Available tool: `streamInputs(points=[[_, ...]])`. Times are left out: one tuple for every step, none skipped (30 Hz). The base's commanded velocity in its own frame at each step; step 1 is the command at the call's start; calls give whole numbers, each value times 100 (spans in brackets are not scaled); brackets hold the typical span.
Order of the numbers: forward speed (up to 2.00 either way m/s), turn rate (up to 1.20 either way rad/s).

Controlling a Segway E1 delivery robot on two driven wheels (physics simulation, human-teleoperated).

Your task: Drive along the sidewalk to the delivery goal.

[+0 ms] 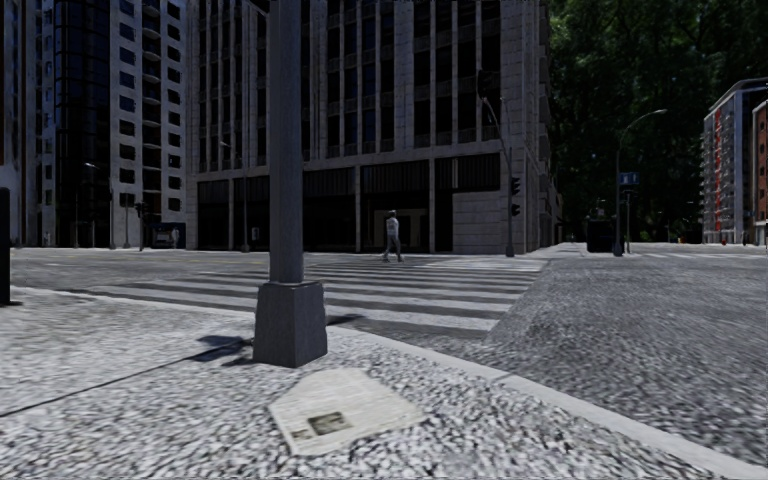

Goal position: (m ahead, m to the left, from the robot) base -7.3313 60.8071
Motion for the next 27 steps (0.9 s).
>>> streamInputs(points=[[200,120],[200,120],[200,120],[200,120],[200,120],[200,120],[200,120],[200,120],[200,120],[200,120],[200,120],[200,120],[200,120],[200,120],[200,120],[200,120],[200,120],[200,120],[200,120],[200,120],[200,120],[200,120],[200,120],[200,120],[200,120],[200,70],[200,49]])
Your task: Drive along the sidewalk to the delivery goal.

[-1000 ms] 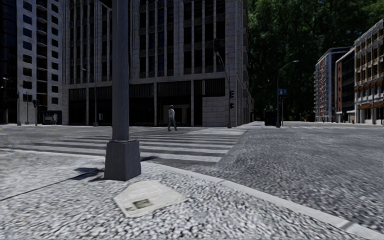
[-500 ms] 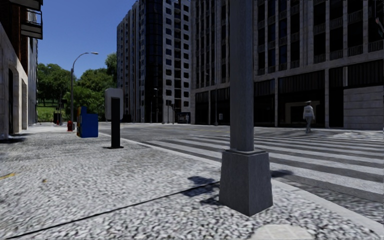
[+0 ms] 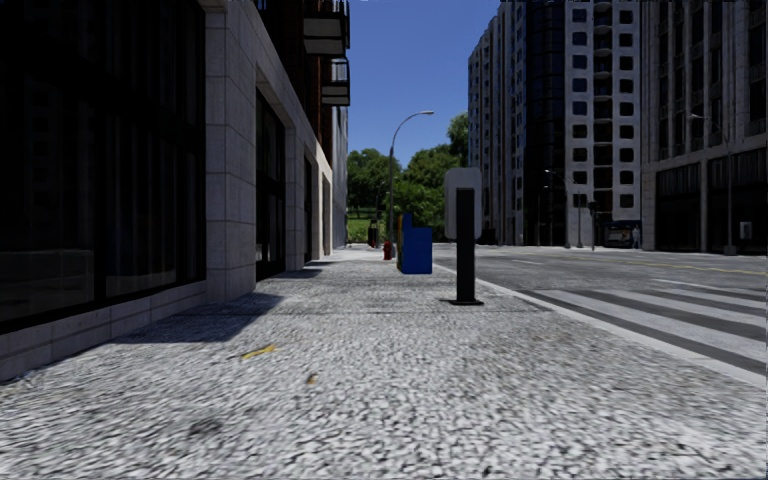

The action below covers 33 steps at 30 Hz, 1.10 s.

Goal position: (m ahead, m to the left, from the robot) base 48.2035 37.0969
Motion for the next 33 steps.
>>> streamInputs(points=[[200,26],[200,6],[200,0],[200,0],[200,0],[200,0],[200,0],[200,0],[200,0],[200,0],[200,0],[200,0],[200,0],[200,0],[200,0],[200,0],[200,0],[200,0],[200,0],[200,0],[200,0],[200,0],[200,0],[200,0],[200,0],[200,0],[200,0],[200,0],[200,0],[200,0],[200,0],[200,0],[200,0]])
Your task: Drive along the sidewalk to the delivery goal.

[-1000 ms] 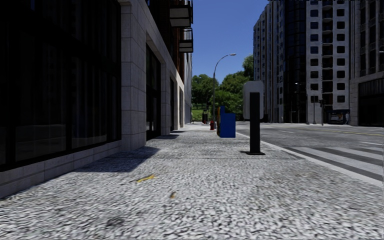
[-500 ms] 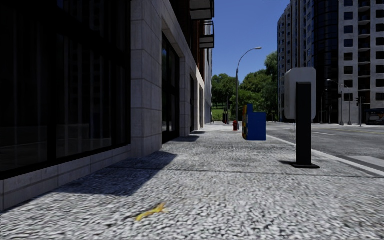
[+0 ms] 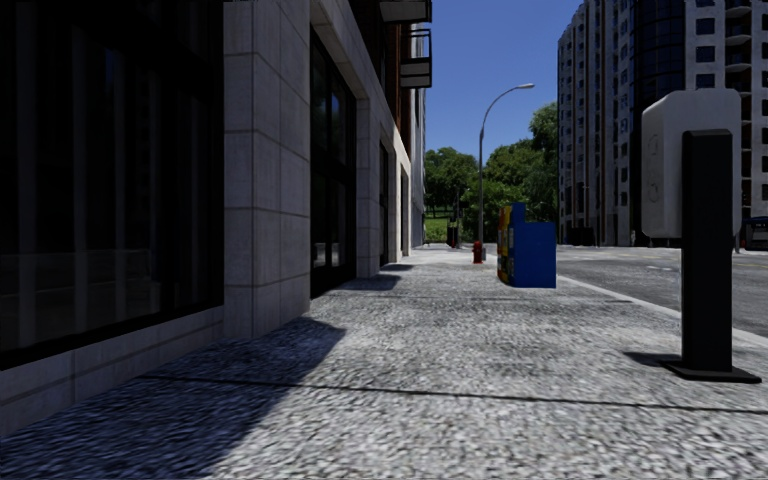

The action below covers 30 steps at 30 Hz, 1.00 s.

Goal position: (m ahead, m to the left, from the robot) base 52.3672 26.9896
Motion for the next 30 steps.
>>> streamInputs(points=[[200,0],[200,0],[200,0],[200,0],[200,0],[200,0],[200,0],[200,0],[200,0],[200,-27],[200,-50],[200,-69],[200,-69],[200,-89],[200,-95],[200,-95],[200,-11],[200,-2],[200,-2],[200,0],[200,0],[200,0],[200,0],[200,0],[200,0],[200,0],[200,0],[200,0],[200,0],[200,0]])
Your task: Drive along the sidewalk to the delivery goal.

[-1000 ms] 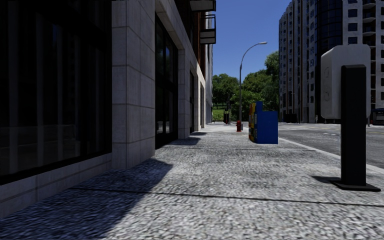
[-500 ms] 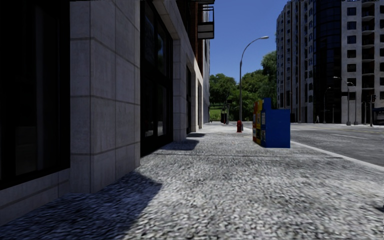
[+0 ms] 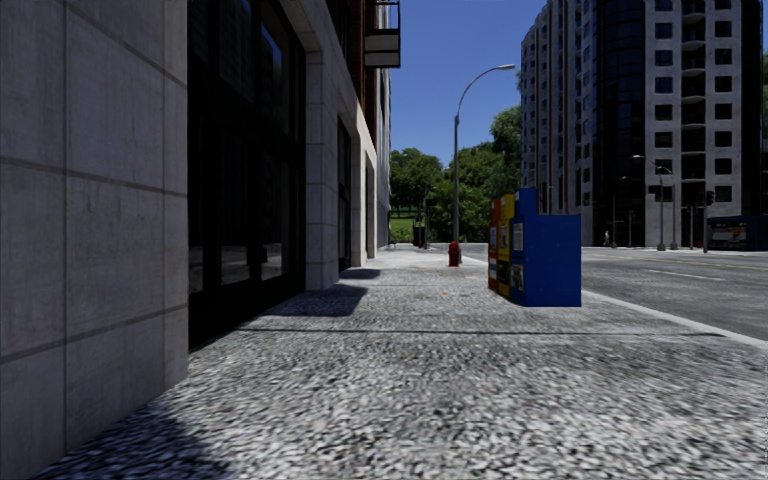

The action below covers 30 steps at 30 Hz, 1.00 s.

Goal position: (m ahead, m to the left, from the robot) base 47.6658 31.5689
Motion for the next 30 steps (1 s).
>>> streamInputs(points=[[200,0],[200,0],[200,0],[200,0],[200,0],[200,0],[200,0],[200,0],[200,0],[200,0],[200,0],[200,0],[200,0],[200,0],[200,0],[200,0],[200,0],[200,0],[200,0],[200,0],[200,0],[200,0],[200,0],[200,0],[200,0],[200,0],[200,0],[200,0],[200,0],[200,0]])
